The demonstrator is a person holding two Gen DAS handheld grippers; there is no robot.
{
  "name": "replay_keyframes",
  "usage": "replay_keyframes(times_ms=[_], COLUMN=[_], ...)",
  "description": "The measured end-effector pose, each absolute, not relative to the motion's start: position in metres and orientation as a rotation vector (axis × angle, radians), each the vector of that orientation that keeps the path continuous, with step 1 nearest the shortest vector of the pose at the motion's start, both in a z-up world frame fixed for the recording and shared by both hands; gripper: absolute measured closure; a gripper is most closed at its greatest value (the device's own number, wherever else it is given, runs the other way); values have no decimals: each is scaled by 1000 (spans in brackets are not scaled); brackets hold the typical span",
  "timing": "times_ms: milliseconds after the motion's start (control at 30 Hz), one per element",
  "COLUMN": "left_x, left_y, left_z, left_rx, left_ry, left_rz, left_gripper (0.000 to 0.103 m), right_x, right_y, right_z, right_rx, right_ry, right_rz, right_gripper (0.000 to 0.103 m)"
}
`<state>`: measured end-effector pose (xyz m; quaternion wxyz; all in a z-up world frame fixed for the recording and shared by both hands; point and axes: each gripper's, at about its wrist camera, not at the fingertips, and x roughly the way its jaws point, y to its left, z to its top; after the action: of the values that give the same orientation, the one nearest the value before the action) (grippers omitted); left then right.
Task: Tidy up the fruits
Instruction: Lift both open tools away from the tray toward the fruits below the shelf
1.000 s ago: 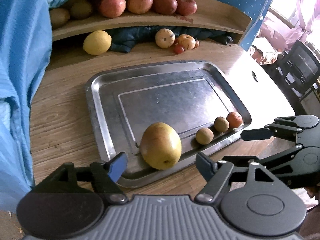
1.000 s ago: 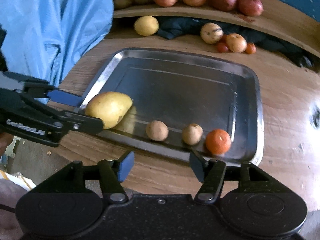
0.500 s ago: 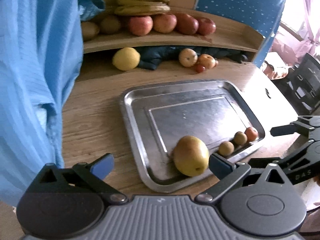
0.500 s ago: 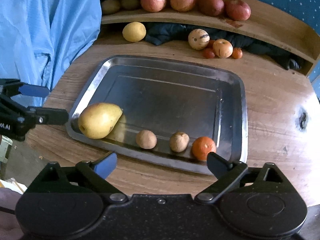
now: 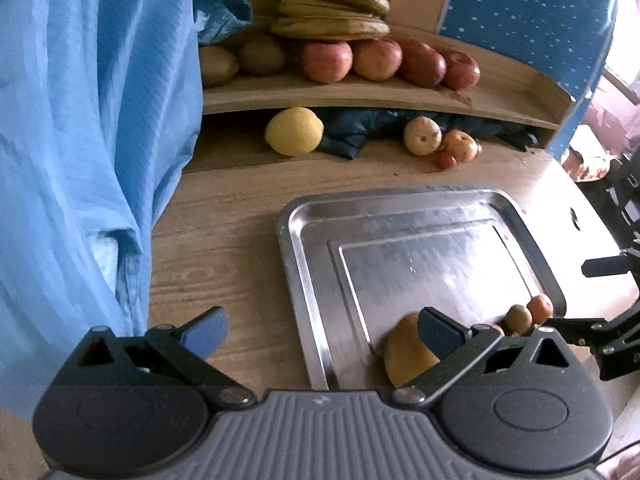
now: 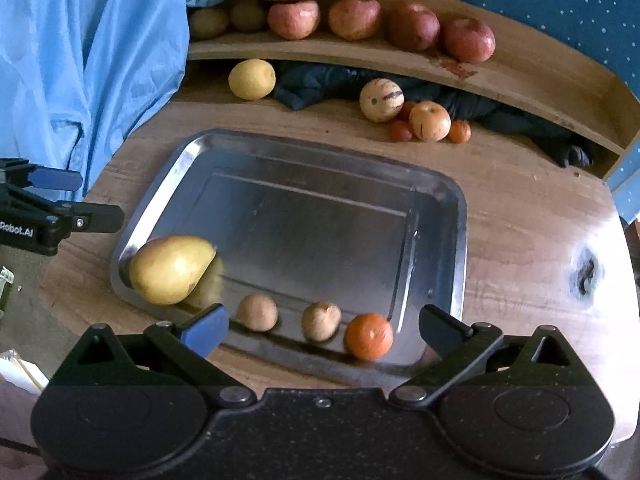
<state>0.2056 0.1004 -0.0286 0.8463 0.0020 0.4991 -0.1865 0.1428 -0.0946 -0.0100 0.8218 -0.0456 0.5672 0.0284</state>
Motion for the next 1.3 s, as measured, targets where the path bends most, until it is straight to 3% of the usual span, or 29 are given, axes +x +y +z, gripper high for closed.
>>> replay_keyframes(times_ms=[1300], left_x=[294], left_y=[13], left_z=[-43], left_rx=[17], left_ry=[1087], left_rz=[-245], left_gripper=[0], right_x=[240], right_y=[-172], right_z=[-37], right_rx=[-73], right_ry=[1162], right_rz=[167], right_gripper=[1])
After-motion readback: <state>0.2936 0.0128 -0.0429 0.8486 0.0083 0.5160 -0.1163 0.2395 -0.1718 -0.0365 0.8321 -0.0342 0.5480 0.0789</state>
